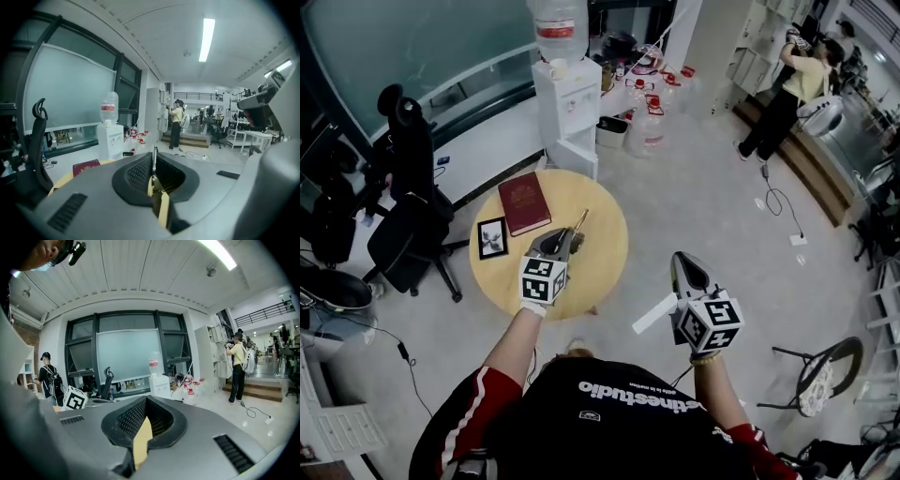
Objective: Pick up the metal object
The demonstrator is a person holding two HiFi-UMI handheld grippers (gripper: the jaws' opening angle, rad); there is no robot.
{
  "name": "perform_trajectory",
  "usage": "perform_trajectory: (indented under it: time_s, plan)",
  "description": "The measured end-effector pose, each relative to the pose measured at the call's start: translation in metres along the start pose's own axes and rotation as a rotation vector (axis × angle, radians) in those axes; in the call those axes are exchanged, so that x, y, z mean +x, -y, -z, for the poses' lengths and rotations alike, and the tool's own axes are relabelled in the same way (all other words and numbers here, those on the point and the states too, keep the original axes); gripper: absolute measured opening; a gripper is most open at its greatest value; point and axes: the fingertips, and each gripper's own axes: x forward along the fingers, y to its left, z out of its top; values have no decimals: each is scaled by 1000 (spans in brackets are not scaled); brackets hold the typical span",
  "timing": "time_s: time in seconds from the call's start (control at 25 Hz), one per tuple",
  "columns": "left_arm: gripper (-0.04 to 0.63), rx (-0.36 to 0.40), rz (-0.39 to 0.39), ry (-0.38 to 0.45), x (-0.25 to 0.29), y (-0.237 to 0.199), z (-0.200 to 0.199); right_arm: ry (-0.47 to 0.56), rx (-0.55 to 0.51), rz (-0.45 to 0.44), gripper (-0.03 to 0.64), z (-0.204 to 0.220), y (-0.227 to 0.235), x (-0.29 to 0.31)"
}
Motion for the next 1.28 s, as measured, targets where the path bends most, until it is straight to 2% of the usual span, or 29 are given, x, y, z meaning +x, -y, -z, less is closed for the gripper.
perform_trajectory:
  time_s: [0.2,0.68,1.04,1.28]
  plan:
    - [23,62,-10,42,-26,10,-24,17,-5,-24,28,-10,2,-11]
    - [23,51,-131,193,-100,17,-95,67,-35,-129,28,-34,-13,-14]
    - [23,93,-167,260,-152,18,-122,108,-48,-189,28,-57,-34,-11]
    - [23,59,-210,299,-191,4,-138,133,-52,-213,28,-74,-58,-6]
